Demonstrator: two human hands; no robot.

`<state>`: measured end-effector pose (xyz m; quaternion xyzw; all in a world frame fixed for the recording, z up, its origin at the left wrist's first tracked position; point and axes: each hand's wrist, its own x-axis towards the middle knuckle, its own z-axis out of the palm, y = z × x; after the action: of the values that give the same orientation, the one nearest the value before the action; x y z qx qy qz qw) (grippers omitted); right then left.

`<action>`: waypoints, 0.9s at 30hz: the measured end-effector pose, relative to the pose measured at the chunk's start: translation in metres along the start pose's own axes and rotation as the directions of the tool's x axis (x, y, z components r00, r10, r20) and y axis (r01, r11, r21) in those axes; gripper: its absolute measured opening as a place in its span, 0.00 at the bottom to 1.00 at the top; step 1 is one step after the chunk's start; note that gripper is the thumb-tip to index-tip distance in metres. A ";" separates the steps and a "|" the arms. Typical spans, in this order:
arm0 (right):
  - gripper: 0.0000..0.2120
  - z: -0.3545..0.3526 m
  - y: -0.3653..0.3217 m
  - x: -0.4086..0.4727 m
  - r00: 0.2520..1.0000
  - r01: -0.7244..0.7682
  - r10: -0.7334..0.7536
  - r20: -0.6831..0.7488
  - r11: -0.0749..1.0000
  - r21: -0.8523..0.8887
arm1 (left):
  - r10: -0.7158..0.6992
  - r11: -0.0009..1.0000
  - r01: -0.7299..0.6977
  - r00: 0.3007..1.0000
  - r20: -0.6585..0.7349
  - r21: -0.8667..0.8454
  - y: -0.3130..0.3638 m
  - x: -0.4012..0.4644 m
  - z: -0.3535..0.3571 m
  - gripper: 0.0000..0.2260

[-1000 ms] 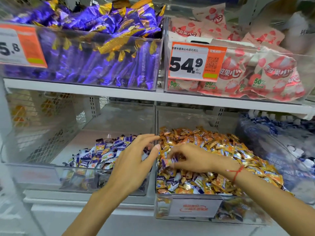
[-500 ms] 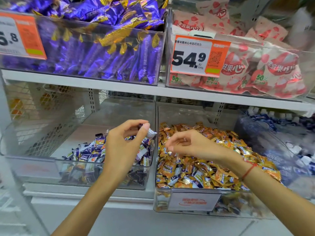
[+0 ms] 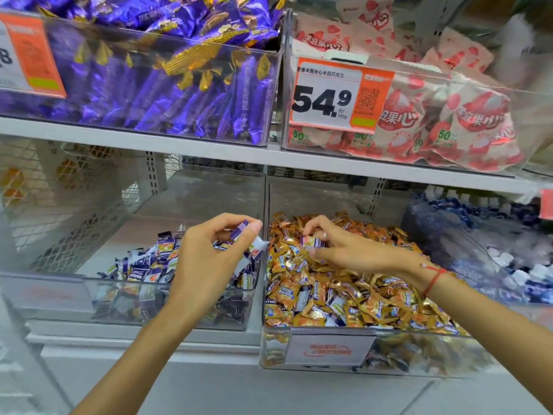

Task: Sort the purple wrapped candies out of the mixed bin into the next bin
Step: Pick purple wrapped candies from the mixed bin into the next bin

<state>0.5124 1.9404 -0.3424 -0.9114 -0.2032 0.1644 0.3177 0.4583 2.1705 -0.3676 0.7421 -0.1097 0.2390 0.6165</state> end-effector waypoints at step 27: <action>0.07 0.020 -0.075 0.023 0.916 0.305 -0.343 -0.209 0.932 -0.195 | -0.027 0.991 0.062 0.963 -0.268 0.121 -0.009 0.022 -0.042 0.08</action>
<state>0.5038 2.0149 -0.3126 -0.9005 -0.3242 -0.0186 0.2894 0.4720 2.2154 -0.3594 0.7439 0.0063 0.3289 0.5818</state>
